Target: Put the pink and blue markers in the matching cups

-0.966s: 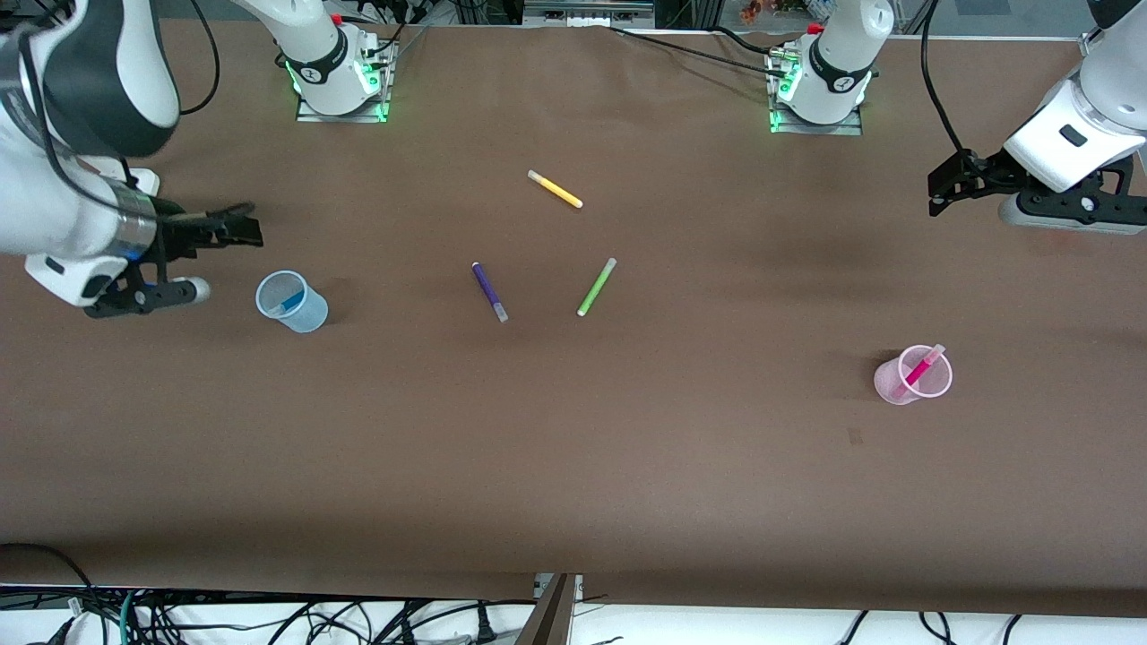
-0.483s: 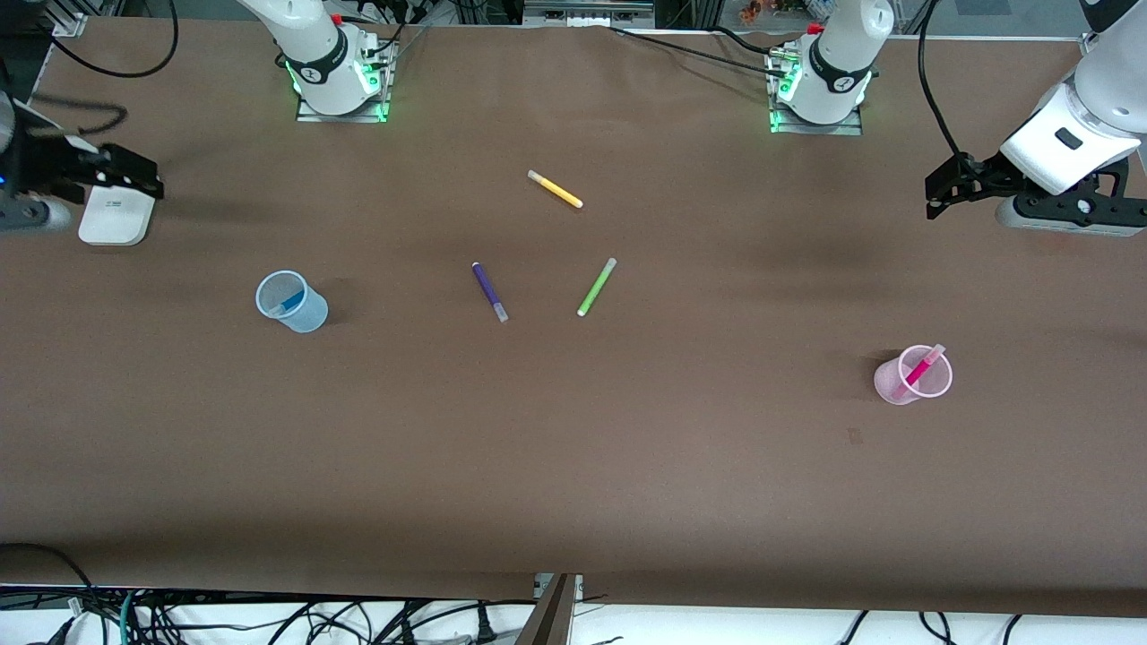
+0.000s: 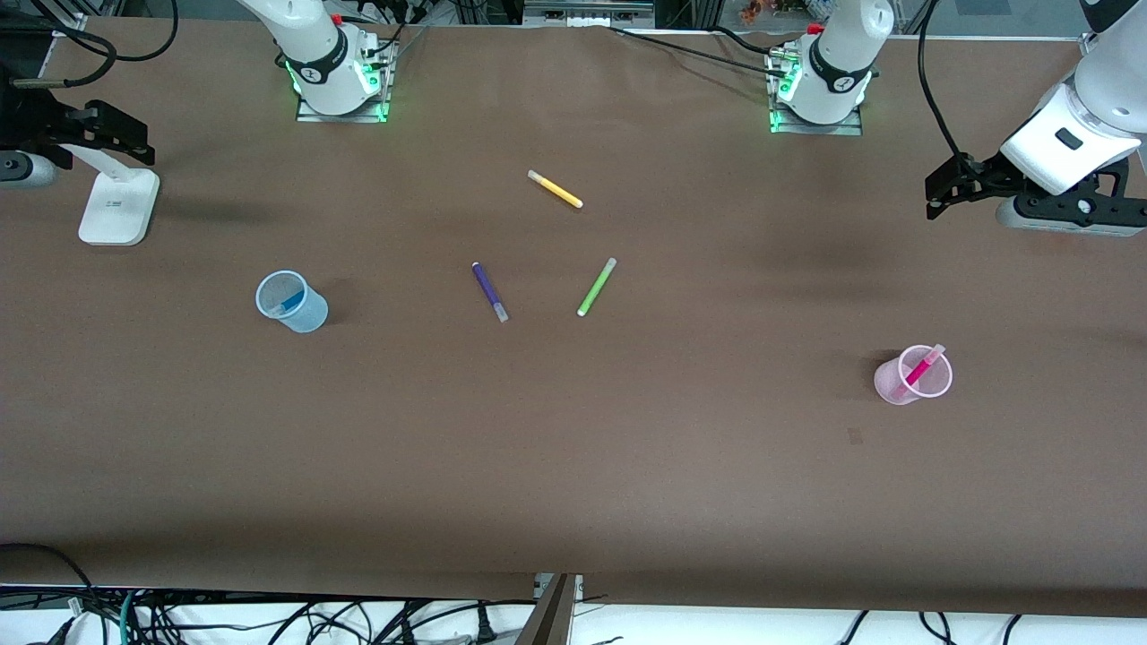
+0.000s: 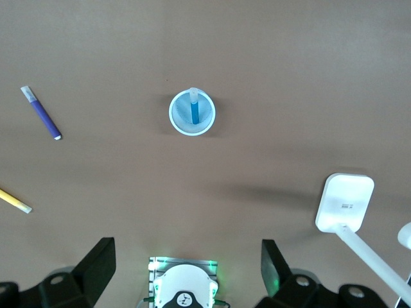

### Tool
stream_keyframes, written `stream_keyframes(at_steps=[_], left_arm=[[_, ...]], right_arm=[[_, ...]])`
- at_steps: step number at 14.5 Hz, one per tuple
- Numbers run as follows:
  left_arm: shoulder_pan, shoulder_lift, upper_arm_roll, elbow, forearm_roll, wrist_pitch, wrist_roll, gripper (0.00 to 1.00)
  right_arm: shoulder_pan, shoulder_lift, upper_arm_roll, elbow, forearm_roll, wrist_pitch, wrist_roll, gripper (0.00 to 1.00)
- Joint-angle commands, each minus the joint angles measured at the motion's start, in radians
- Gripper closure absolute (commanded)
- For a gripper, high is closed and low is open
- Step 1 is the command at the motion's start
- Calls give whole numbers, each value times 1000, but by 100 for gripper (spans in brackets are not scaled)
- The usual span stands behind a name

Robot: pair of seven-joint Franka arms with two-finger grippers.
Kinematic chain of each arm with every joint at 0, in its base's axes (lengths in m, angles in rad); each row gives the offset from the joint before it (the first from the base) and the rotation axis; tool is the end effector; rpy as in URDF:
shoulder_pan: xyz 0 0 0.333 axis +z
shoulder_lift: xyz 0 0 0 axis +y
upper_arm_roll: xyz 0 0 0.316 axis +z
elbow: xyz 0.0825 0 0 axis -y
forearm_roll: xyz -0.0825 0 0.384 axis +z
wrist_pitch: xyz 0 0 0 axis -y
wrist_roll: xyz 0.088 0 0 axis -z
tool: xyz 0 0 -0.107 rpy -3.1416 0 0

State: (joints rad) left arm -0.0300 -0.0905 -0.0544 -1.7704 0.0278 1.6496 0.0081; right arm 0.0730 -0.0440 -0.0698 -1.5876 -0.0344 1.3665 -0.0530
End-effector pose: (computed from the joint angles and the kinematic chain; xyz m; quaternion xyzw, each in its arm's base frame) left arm 0.5273 -0.0430 0.5857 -0.9986 0.0474 0.0146 0.0169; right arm 0.5180 -0.0034 0.6244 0.9956 0.0262 -0.0888 0.0134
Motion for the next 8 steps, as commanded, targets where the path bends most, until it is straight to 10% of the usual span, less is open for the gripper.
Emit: stream_keyframes(at_steps=[1, 8], left_arm=[[-1, 0, 4, 8, -16, 2, -3, 0], [1, 5, 4, 9, -16, 2, -2, 0]], right_arm=[[-9, 2, 5, 8, -7, -13, 38, 0], [-12, 32, 4, 48, -9, -27, 33, 0]])
